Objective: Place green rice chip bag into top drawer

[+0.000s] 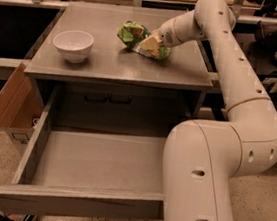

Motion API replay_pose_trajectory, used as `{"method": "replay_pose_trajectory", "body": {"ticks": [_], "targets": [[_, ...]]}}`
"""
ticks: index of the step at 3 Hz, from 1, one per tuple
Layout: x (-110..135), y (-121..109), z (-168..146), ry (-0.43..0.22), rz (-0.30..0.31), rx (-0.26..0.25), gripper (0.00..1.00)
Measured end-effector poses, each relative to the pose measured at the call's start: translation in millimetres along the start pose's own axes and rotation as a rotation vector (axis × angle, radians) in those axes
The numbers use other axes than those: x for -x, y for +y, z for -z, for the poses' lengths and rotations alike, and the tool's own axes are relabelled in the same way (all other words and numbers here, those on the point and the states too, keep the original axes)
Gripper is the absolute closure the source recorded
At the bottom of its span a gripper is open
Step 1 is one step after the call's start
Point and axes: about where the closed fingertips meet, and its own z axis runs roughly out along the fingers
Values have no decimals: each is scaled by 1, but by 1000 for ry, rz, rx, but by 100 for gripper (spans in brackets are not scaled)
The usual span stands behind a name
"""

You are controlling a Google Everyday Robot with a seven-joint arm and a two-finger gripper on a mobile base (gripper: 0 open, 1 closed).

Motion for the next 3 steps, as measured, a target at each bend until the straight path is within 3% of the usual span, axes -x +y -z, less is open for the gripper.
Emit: {"method": "replay_pose_trajectory", "body": {"ticks": [1,2,3], "targets": [[2,0,4,-6,5,2,100],[22,10,39,-16,40,16,100],[46,34,95,-13,75,51,100]]}}
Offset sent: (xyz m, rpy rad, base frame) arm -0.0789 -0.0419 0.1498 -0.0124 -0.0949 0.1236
